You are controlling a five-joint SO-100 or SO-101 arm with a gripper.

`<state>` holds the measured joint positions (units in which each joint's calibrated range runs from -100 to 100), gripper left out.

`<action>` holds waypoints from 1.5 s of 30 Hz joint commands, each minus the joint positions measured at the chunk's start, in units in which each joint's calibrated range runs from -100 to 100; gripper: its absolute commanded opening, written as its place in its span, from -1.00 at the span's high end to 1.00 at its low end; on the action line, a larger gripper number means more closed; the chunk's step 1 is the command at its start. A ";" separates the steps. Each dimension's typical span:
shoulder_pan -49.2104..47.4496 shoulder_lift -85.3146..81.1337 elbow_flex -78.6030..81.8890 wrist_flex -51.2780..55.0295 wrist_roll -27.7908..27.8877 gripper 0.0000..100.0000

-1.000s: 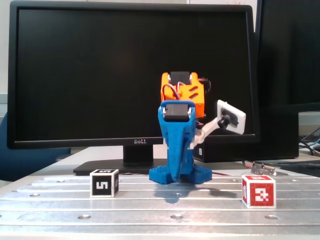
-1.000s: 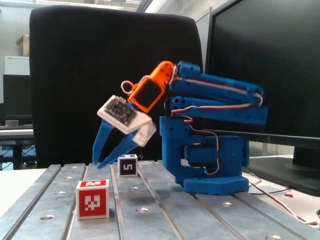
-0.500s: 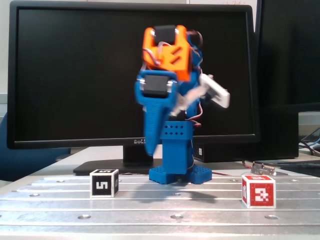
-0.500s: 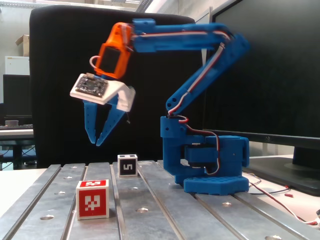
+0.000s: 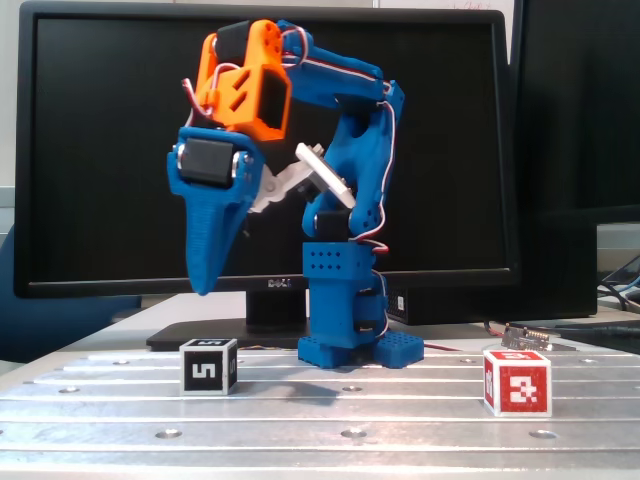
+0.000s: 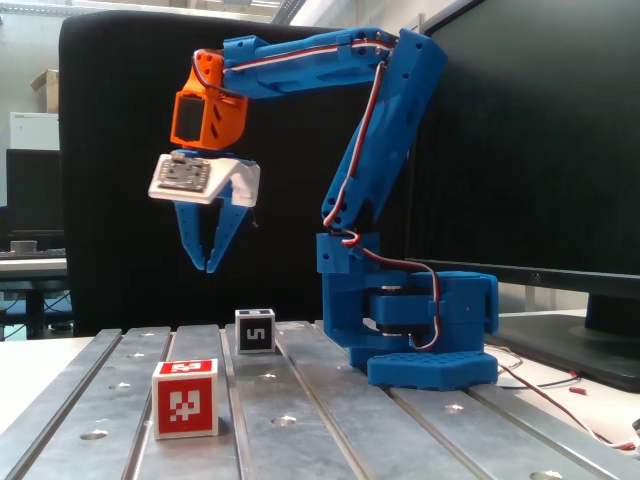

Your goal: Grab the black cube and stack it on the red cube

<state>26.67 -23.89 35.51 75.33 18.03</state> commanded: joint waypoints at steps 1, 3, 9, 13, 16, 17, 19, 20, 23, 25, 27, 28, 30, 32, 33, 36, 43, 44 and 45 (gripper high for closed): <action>3.49 0.41 -1.72 0.38 3.70 0.98; 5.04 0.67 -1.72 0.98 5.07 0.98; 7.77 0.50 0.27 3.55 9.33 0.98; 9.40 0.08 4.43 3.20 10.17 0.98; 11.02 0.08 6.33 3.46 12.43 0.98; 11.61 0.08 6.69 3.46 12.38 0.98; 12.20 0.00 6.78 3.89 12.33 0.98; 12.43 0.00 6.69 4.66 12.48 0.98; 13.46 0.00 6.69 6.28 12.38 0.98; 13.83 -0.84 6.60 7.39 12.48 0.98; 13.90 -2.84 7.05 7.99 12.27 0.98; 13.90 -4.01 7.60 8.08 12.27 0.98; 13.98 -5.85 9.13 7.91 12.22 0.98; 13.98 -6.94 10.58 7.65 12.17 0.97; 13.98 -7.35 11.03 7.65 12.06 0.94; 14.05 -7.94 11.58 7.91 11.64 0.77; 13.98 -7.94 11.76 8.08 11.90 0.53; 13.98 -7.86 11.76 8.08 11.96 0.50; 13.90 -7.86 11.76 7.91 11.96 0.48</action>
<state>40.67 -30.49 47.46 82.98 29.83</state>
